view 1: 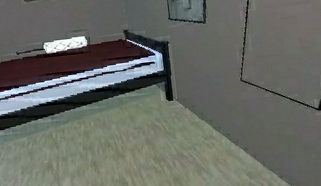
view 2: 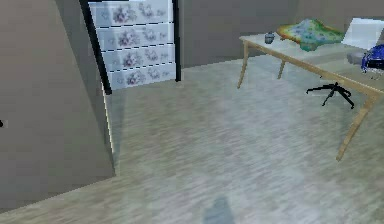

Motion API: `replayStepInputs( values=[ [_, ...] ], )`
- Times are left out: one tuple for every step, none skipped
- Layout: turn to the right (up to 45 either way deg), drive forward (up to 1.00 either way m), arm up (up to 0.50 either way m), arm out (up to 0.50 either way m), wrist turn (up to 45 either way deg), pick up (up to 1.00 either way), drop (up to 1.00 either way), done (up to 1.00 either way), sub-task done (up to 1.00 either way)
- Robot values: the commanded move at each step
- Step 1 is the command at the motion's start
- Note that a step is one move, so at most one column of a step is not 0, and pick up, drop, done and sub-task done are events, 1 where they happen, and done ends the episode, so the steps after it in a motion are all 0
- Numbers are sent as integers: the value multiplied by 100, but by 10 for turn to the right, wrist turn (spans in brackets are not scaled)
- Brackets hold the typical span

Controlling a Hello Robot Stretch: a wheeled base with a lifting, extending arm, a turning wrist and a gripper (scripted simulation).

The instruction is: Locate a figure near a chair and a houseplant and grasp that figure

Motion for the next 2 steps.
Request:
replayStepInputs(
  values=[
    [0,30,0,0,0,0,0,0,0],
    [-30,0,0,0,0,0,0,0,0]
  ],
)
